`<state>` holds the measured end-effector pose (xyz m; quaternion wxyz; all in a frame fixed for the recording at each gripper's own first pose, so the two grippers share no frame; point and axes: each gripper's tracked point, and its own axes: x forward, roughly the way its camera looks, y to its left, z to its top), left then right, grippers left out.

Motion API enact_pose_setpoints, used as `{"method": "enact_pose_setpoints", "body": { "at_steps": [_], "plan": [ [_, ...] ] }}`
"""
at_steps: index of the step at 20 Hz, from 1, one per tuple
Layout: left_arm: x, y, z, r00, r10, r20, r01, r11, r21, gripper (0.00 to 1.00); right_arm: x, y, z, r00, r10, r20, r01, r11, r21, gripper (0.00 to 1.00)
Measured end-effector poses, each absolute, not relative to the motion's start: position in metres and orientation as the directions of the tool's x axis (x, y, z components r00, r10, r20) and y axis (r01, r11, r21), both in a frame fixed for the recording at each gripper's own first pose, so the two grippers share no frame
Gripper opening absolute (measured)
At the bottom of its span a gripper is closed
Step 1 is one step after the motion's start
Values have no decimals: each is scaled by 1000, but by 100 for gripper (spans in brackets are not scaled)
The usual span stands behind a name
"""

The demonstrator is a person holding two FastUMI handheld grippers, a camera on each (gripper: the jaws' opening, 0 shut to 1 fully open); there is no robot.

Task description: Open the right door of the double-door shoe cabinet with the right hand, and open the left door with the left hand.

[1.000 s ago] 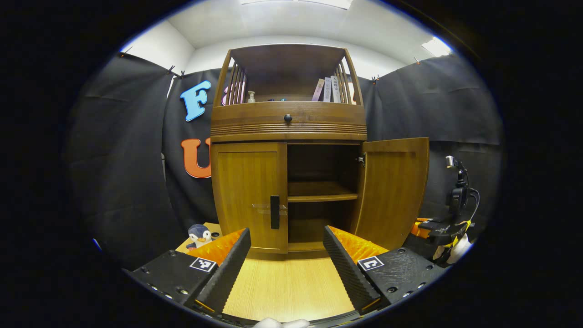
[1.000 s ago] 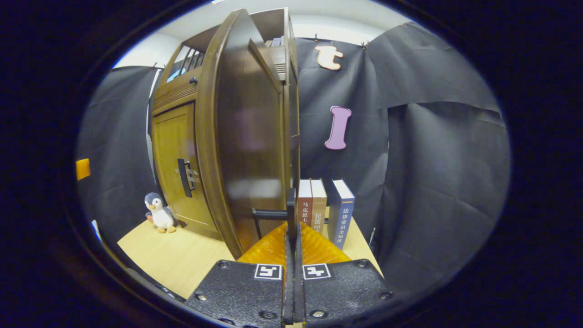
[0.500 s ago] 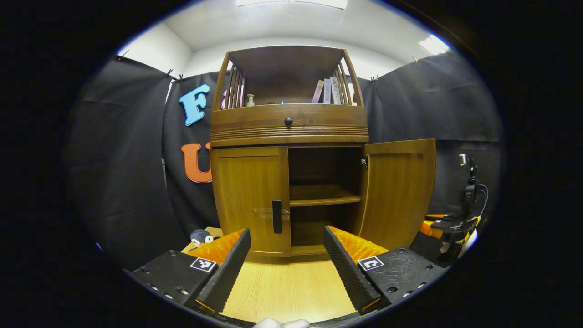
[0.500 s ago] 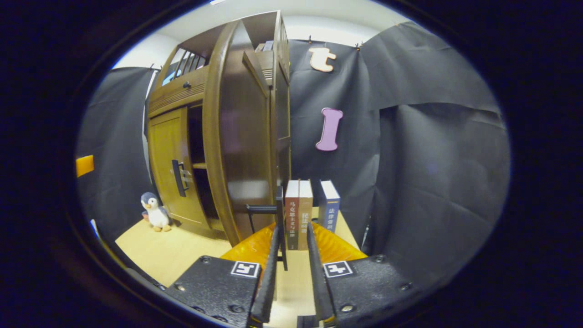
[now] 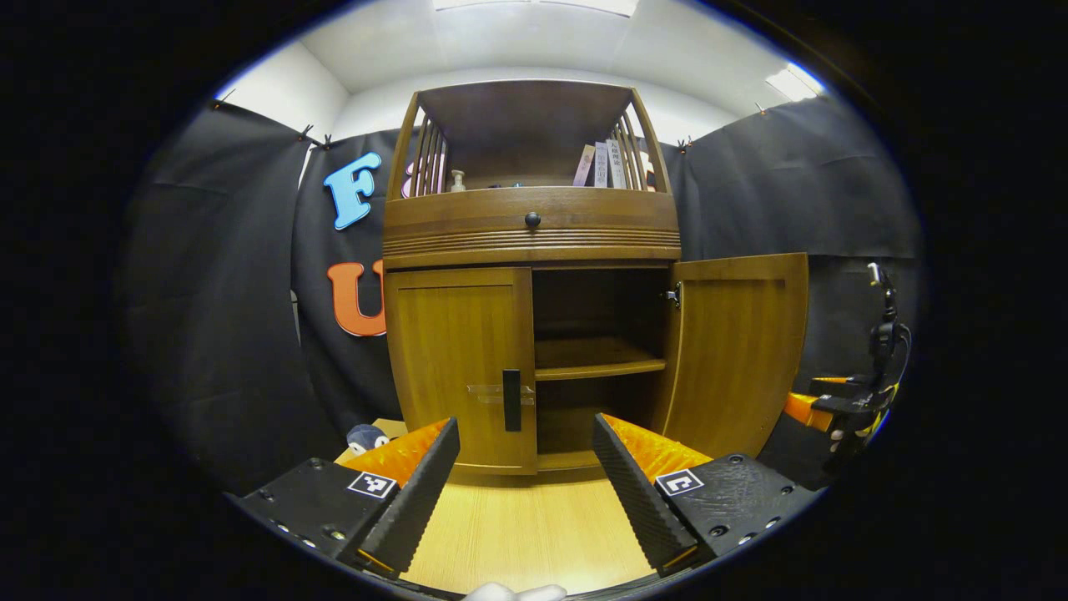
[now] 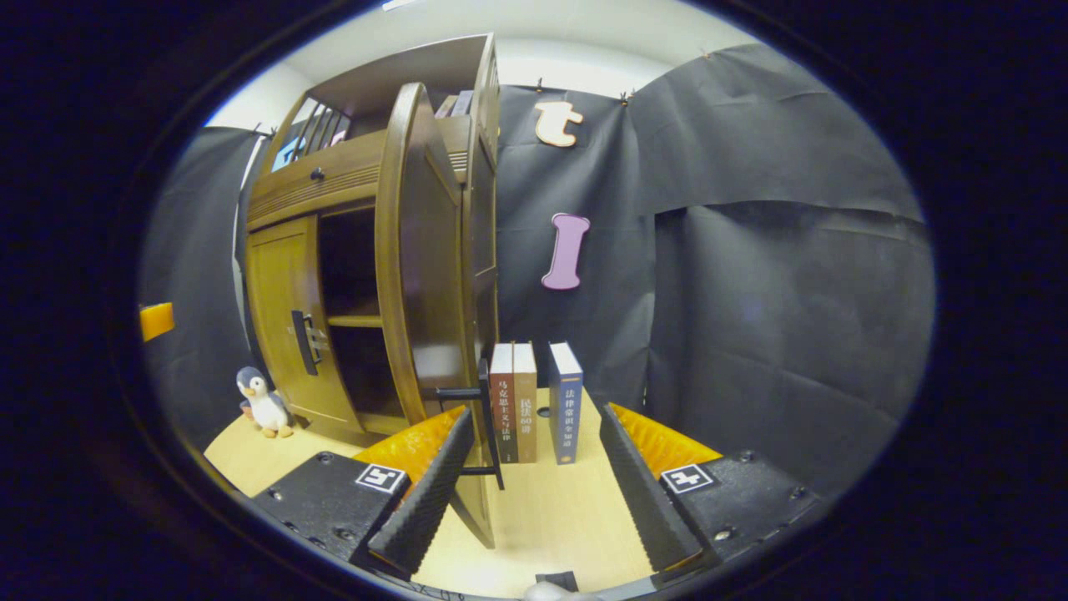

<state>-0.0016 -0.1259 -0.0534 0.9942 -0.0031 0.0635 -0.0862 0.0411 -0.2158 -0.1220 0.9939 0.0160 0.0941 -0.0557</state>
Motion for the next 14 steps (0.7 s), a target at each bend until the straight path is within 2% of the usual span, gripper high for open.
{"method": "enact_pose_setpoints", "body": {
  "at_steps": [7, 9, 10, 11, 14],
  "plan": [
    [19, -105, -60, 975, -182, -128, 182, 983, -15, 97, 2, -202, -83, 972, -188, -140, 188, 982, -16, 100],
    [27, -98, -63, 975, -181, -130, 181, 983, -16, 96, -3, -184, -70, 976, -184, -116, 184, 983, -14, 100],
    [31, -92, -64, 975, -180, -130, 180, 984, -15, 100, -6, -172, -68, 978, -179, -110, 179, 984, -18, 100],
    [35, -87, -64, 976, -177, -130, 176, 984, -13, 96, -8, -157, -64, 980, -167, -105, 165, 986, -23, 99],
    [46, -71, -69, 978, -167, -128, 167, 986, -6, 96, -10, -116, -62, 986, -131, -99, 128, 991, -34, 99]
  ]
}}
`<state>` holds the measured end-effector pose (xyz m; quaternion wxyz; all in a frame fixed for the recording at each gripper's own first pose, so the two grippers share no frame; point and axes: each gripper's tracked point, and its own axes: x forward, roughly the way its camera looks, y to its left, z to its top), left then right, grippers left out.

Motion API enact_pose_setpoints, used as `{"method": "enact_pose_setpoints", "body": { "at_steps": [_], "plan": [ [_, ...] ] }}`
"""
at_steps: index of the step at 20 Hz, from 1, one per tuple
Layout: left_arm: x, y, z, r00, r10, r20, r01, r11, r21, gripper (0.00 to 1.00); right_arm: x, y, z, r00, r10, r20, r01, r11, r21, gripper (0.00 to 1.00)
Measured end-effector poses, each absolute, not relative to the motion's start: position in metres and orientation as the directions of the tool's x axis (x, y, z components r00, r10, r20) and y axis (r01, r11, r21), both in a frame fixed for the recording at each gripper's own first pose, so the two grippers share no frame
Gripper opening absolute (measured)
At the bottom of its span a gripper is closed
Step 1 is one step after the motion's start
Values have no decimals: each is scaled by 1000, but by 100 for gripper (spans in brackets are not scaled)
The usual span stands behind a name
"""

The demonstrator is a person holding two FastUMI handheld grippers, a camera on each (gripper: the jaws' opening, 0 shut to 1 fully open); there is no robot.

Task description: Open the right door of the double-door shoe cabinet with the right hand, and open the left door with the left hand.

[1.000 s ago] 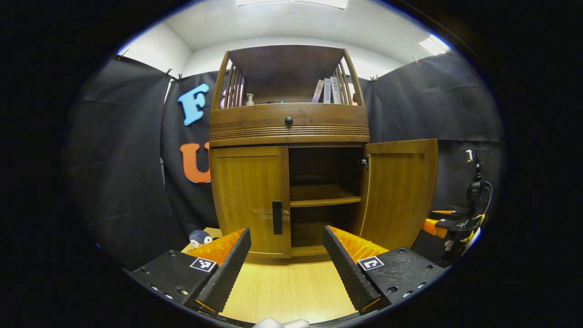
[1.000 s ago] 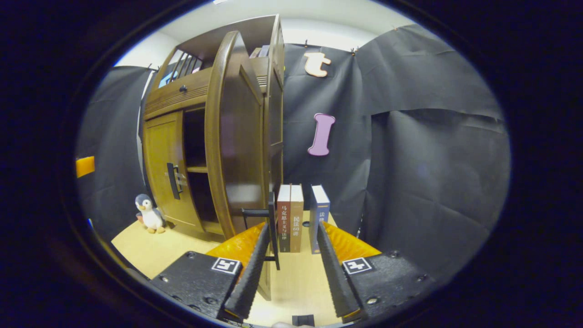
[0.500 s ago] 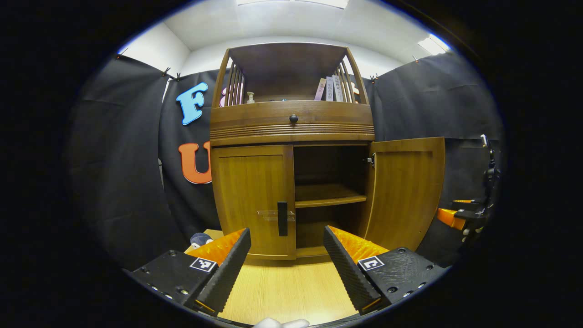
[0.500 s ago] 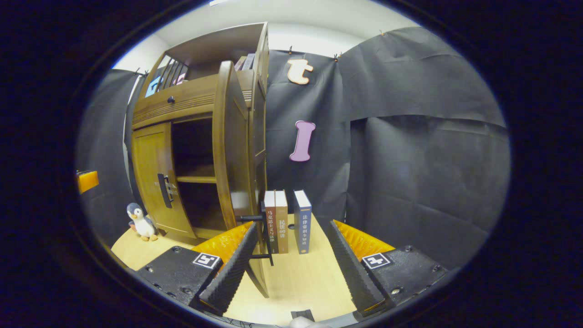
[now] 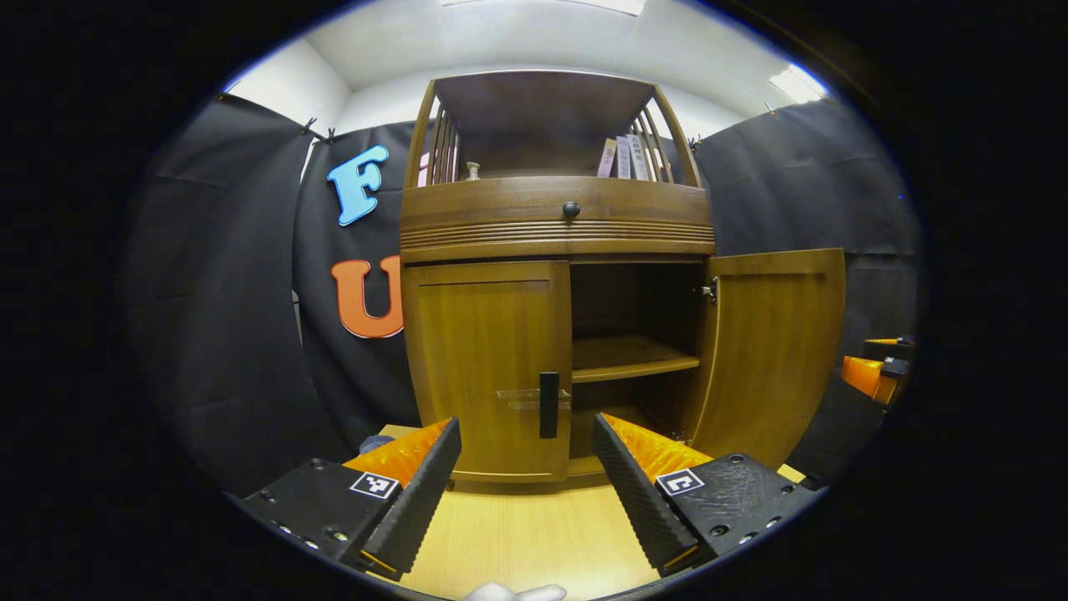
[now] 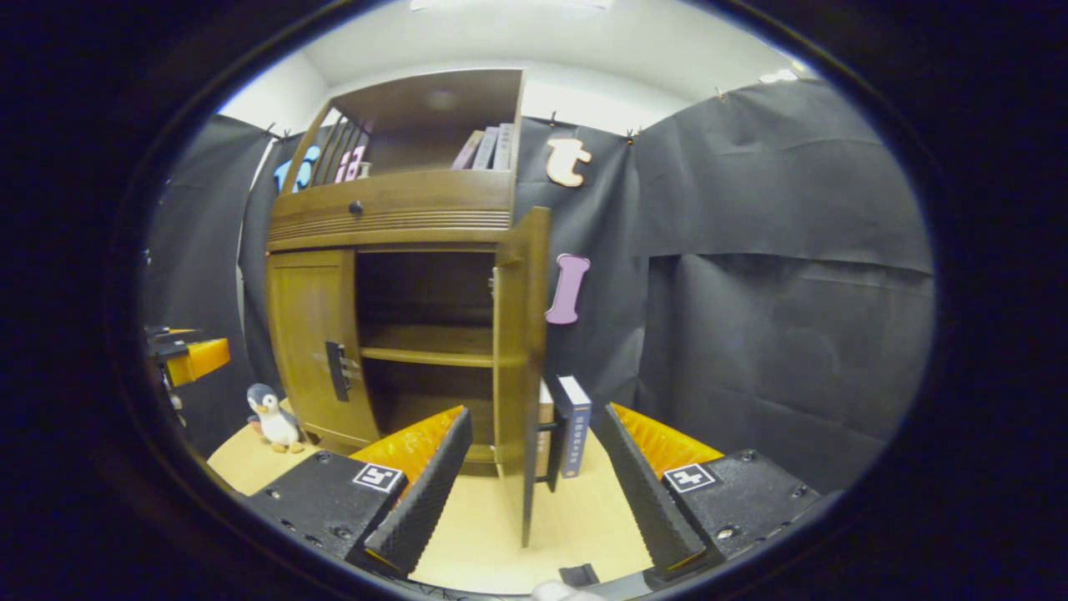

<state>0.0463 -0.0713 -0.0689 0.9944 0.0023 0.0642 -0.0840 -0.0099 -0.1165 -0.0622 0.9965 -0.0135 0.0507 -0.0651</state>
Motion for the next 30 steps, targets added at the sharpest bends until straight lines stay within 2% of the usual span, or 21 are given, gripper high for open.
{"method": "enact_pose_setpoints", "body": {
  "at_steps": [7, 11, 20, 26, 27, 28, 29, 30],
  "plan": [
    [80, -56, -90, 980, -153, -129, 156, 988, 9, 96, -13, -32, -73, 991, -48, -125, 50, 999, 11, 100],
    [118, -67, -100, 979, -168, -117, 169, 986, 0, 96, -12, -20, -66, 991, -50, -122, 50, 999, 0, 99],
    [207, -126, -141, 971, -223, -90, 225, 974, 10, 96, -14, -37, -54, 981, -142, -133, 141, 990, -24, 98],
    [249, -154, -174, 965, -233, -123, 235, 972, 10, 95, -18, -54, -58, 966, -212, -151, 211, 977, -24, 99],
    [253, -157, -175, 965, -233, -119, 236, 972, 9, 100, -19, -56, -59, 963, -220, -154, 219, 976, -24, 99],
    [256, -160, -176, 965, -237, -117, 239, 971, 6, 99, -19, -58, -58, 961, -228, -154, 227, 974, -24, 99],
    [260, -163, -178, 965, -237, -116, 239, 971, 5, 93, -19, -60, -59, 960, -234, -156, 233, 972, -23, 99],
    [262, -163, -180, 965, -234, -118, 236, 972, 4, 93, -19, -61, -61, 958, -237, -159, 237, 971, -21, 99]
  ]
}}
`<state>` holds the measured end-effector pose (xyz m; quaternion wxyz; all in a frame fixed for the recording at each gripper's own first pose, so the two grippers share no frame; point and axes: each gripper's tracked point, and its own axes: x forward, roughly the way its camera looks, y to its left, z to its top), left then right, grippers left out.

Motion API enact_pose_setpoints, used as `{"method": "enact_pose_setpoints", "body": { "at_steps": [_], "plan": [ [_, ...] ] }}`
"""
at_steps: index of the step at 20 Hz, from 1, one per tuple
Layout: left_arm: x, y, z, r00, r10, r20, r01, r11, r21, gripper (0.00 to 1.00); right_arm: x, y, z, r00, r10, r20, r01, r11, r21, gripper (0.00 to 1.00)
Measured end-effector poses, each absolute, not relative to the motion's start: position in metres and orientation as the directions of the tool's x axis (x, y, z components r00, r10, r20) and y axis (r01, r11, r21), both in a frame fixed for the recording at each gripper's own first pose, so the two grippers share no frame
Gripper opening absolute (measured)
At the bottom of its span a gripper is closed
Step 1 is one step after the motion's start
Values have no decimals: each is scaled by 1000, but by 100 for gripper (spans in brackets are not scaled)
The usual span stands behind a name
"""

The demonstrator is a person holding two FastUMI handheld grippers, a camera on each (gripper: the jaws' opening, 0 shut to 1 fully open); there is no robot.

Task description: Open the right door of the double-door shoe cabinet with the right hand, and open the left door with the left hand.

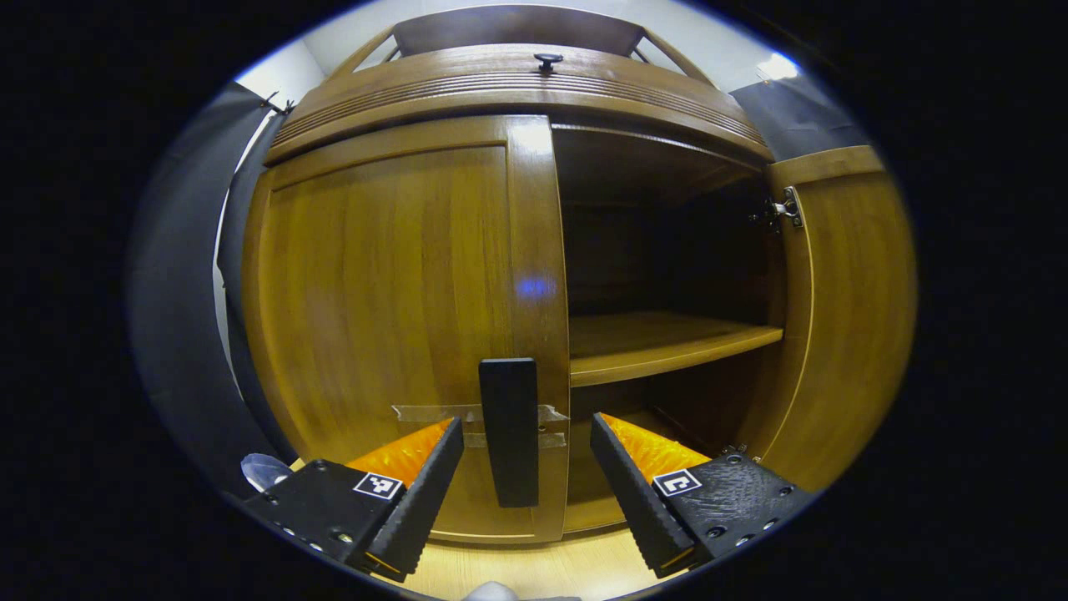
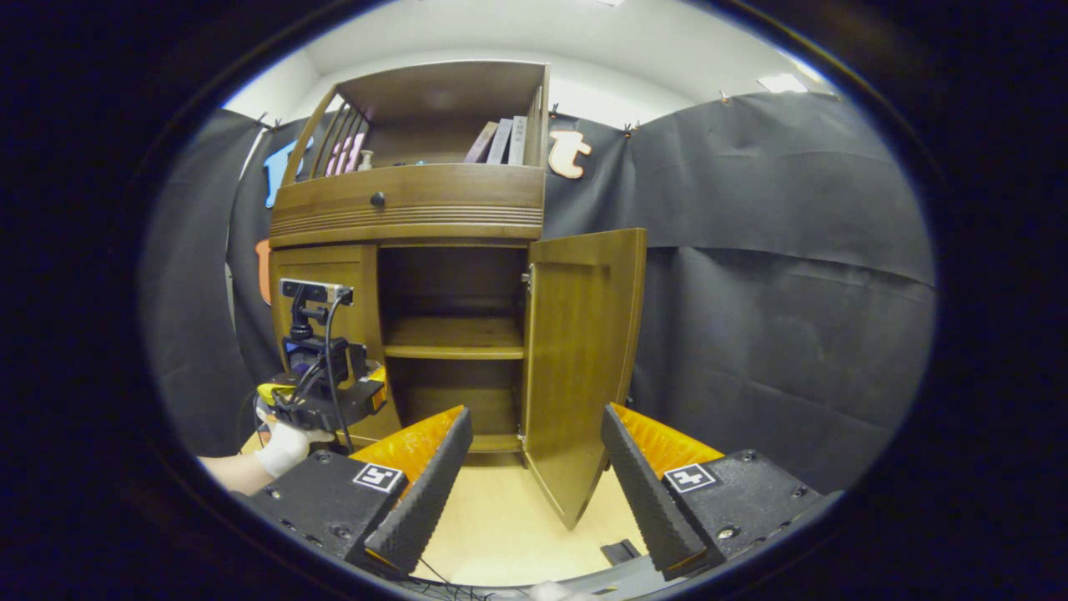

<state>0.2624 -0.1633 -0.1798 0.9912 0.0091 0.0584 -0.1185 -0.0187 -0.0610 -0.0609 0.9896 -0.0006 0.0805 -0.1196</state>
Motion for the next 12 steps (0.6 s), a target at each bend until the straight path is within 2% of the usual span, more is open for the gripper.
{"method": "enact_pose_setpoints", "body": {
  "at_steps": [1, 2, 4, 5, 6, 7, 8, 9, 10, 12],
  "plan": [
    [267, -161, -183, 969, -214, -121, 217, 976, 6, 99, -19, -62, -62, 957, -240, -164, 240, 970, -18, 99],
    [269, -161, -185, 970, -210, -123, 212, 977, 4, 75, -19, -63, -63, 956, -242, -166, 243, 970, -16, 99],
    [275, -159, -189, 971, -201, -128, 202, 979, -4, 74, -19, -64, -63, 956, -243, -167, 244, 970, -14, 100],
    [277, -159, -193, 969, -204, -140, 206, 979, -5, 69, -20, -65, -63, 956, -243, -166, 244, 970, -14, 100],
    [279, -156, -197, 970, -194, -147, 195, 981, -7, 61, -20, -67, -63, 956, -244, -165, 245, 969, -14, 99],
    [283, -158, -201, 966, -201, -163, 202, 979, -13, 48, -21, -67, -64, 955, -243, -168, 244, 970, -13, 100],
    [277, -157, -198, 965, -209, -158, 207, 978, -24, 58, -21, -68, -66, 955, -241, -171, 243, 970, -11, 99],
    [279, -156, -200, 967, -202, -153, 201, 979, -27, 33, -21, -68, -66, 956, -239, -172, 241, 970, -10, 99],
    [280, -158, -201, 967, -203, -154, 201, 979, -27, 36, -22, -68, -67, 956, -236, -174, 238, 971, -8, 99],
    [282, -157, -201, 967, -206, -152, 204, 979, -25, 31, -22, -67, -70, 957, -228, -179, 231, 973, -4, 99]
  ]
}}
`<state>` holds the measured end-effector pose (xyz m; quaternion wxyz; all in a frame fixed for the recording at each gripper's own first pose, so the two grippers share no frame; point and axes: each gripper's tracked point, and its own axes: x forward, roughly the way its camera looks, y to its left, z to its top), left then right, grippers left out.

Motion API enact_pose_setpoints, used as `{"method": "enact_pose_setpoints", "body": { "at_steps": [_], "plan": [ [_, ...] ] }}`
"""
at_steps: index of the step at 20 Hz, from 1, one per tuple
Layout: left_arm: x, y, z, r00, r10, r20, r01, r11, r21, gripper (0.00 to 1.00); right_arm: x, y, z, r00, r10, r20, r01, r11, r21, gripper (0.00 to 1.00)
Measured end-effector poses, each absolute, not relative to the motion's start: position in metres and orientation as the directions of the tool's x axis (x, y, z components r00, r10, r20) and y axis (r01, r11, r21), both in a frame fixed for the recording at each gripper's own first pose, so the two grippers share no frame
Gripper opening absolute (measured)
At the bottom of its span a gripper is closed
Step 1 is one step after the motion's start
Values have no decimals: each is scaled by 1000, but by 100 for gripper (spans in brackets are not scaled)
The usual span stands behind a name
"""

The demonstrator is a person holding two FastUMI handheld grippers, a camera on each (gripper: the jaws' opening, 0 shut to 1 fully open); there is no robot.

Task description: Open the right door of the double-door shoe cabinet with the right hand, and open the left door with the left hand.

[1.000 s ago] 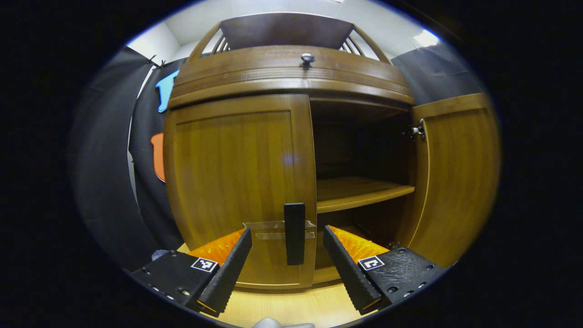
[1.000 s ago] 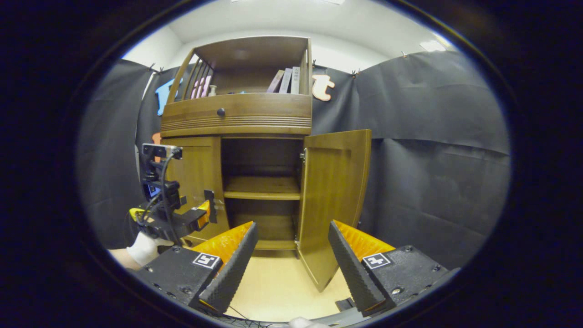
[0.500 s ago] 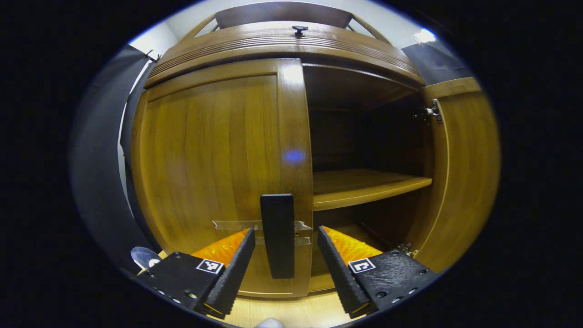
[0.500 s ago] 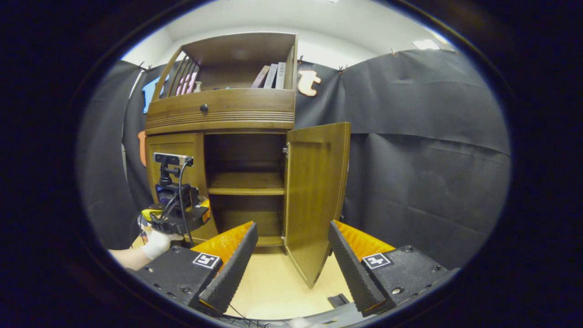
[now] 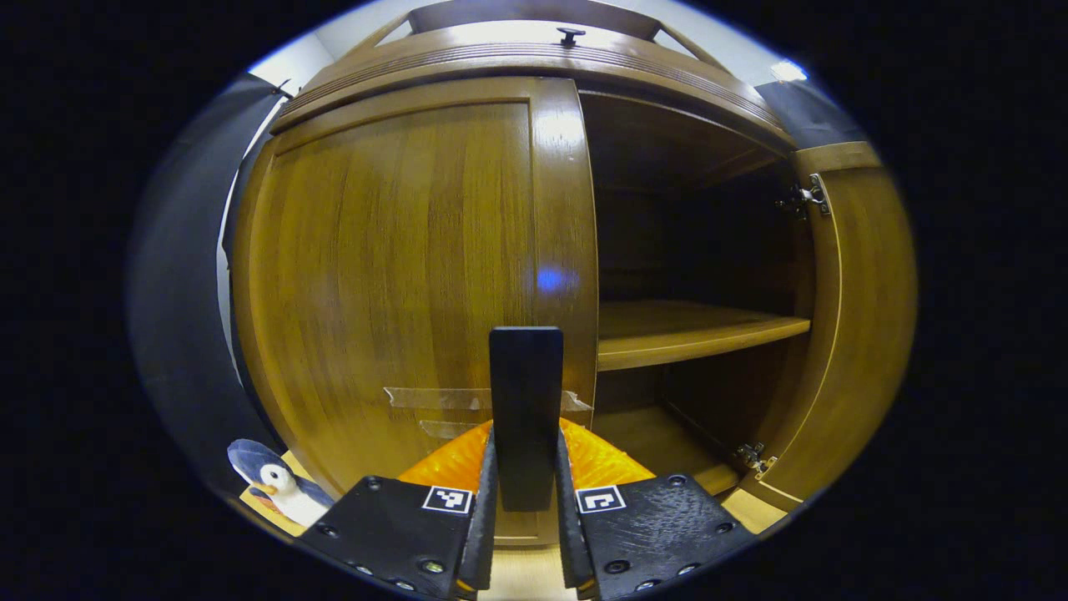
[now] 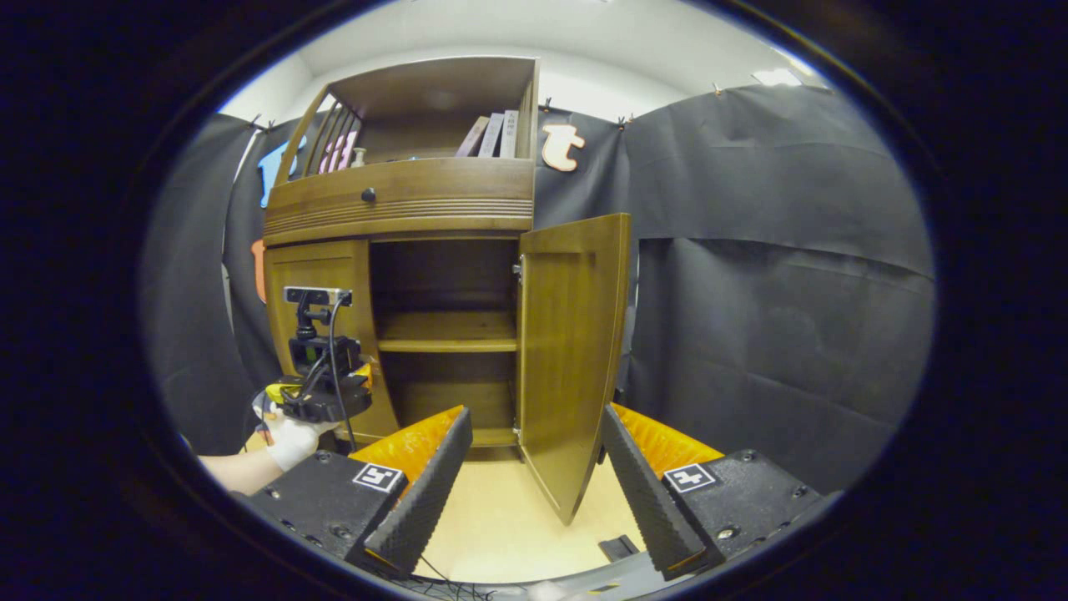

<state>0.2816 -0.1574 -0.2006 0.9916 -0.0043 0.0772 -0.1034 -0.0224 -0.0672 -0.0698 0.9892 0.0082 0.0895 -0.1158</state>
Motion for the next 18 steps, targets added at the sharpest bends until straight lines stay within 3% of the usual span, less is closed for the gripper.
{"method": "enact_pose_setpoints", "body": {
  "at_steps": [2, 3, 4, 18],
  "plan": [
    [280, -157, -201, 965, -207, -161, 203, 978, -41, 27, -24, -66, -70, 959, -219, -180, 222, 975, -4, 99],
    [277, -157, -200, 964, -209, -165, 205, 978, -39, 35, -25, -66, -70, 960, -216, -178, 219, 976, -5, 99],
    [275, -155, -201, 964, -210, -166, 207, 978, -36, 27, -26, -66, -69, 961, -212, -177, 214, 977, -6, 99],
    [191, -109, -195, 966, -201, -161, 202, 979, -8, 26, -37, -39, -78, 982, -85, -171, 86, 996, -2, 99]
  ]
}}
